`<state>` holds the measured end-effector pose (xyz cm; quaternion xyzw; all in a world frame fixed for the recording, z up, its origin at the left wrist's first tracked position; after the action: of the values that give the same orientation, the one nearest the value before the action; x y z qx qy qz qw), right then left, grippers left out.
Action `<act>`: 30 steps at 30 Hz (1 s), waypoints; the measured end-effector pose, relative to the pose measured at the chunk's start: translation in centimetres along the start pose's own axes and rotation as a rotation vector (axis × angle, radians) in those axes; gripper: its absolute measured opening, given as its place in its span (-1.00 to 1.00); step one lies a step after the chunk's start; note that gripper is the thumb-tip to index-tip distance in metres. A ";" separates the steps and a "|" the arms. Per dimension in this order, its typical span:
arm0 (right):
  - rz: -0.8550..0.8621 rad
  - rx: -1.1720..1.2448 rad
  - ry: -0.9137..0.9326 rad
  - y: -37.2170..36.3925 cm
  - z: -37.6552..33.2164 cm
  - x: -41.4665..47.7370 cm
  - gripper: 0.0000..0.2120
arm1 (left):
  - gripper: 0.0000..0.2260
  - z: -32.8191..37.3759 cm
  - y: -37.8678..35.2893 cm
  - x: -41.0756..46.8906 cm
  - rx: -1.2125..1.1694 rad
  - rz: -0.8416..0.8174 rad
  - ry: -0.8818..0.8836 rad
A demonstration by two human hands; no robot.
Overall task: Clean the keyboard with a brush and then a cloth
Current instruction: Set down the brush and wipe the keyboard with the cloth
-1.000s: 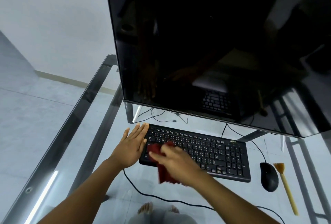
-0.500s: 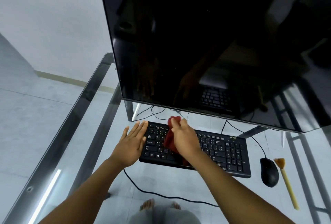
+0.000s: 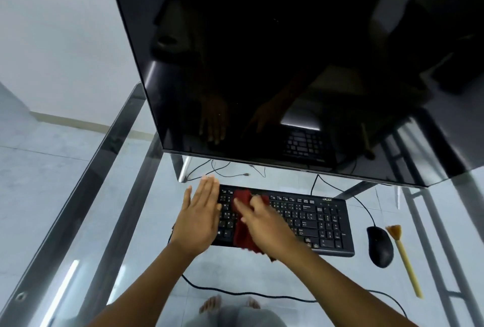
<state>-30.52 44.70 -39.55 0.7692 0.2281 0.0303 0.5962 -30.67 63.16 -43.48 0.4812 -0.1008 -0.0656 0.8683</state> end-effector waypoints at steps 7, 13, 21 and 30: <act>0.168 -0.199 -0.534 1.8 7.1 -1.3 -0.61 | -0.48 6.2 -4.3 2.2 0.144 -0.181 -0.153; 0.123 -0.228 -0.187 1.1 7.9 -3.1 -0.56 | -0.46 6.5 -5.7 1.9 0.193 -0.183 -0.154; 0.116 -0.124 -0.141 1.2 7.7 -4.4 -0.59 | -0.50 9.6 -5.9 2.5 0.178 -0.172 -0.183; 0.083 -0.136 -0.374 0.6 11.0 -5.5 -0.55 | -0.48 12.1 -8.1 2.5 0.189 -0.242 -0.146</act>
<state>-31.74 32.54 -40.91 0.7281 0.0792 -0.0732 0.6769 -31.30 48.38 -43.79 0.5633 -0.1106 -0.1947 0.7953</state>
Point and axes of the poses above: each hand's wrist, its own x-axis towards the middle knuckle, its own y-axis out of the back of the hand, z = x × y, the point moved 1 cm from there along x, towards the middle knuckle, and after that the axes turned 9 degrees about -x, right-handed, at the moved point
